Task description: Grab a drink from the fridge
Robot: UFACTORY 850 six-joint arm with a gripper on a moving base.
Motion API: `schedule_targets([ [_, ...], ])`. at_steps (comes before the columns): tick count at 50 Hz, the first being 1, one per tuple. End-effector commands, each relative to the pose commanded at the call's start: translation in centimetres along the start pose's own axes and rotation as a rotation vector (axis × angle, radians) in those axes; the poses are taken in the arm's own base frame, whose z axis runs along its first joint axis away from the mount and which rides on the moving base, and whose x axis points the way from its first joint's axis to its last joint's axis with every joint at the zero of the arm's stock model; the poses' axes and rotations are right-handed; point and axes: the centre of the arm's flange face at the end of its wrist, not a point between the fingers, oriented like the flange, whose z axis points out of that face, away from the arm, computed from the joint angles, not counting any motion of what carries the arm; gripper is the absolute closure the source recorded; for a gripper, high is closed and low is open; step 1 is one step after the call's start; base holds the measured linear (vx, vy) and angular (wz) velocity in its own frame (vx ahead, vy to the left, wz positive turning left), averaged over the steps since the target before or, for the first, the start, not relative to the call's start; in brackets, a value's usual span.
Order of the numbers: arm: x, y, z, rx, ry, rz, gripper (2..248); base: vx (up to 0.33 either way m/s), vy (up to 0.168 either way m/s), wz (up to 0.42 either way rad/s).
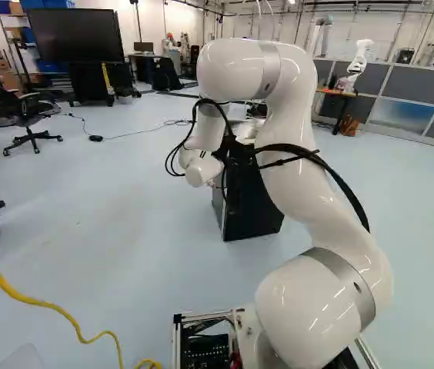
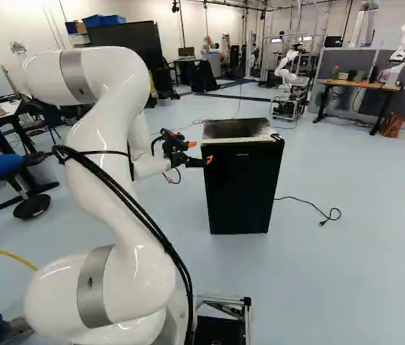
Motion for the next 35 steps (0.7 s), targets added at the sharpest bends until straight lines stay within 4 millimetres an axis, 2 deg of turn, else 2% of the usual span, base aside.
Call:
schedule_targets([
  [11, -1.0, 0.1, 0.4, -0.006, -0.006, -0.011, 3, 0.000, 0.000, 0.000],
  [35, -1.2, 0.2, 0.4, -0.006, -0.007, -0.076, 3, 0.000, 0.000, 0.000],
])
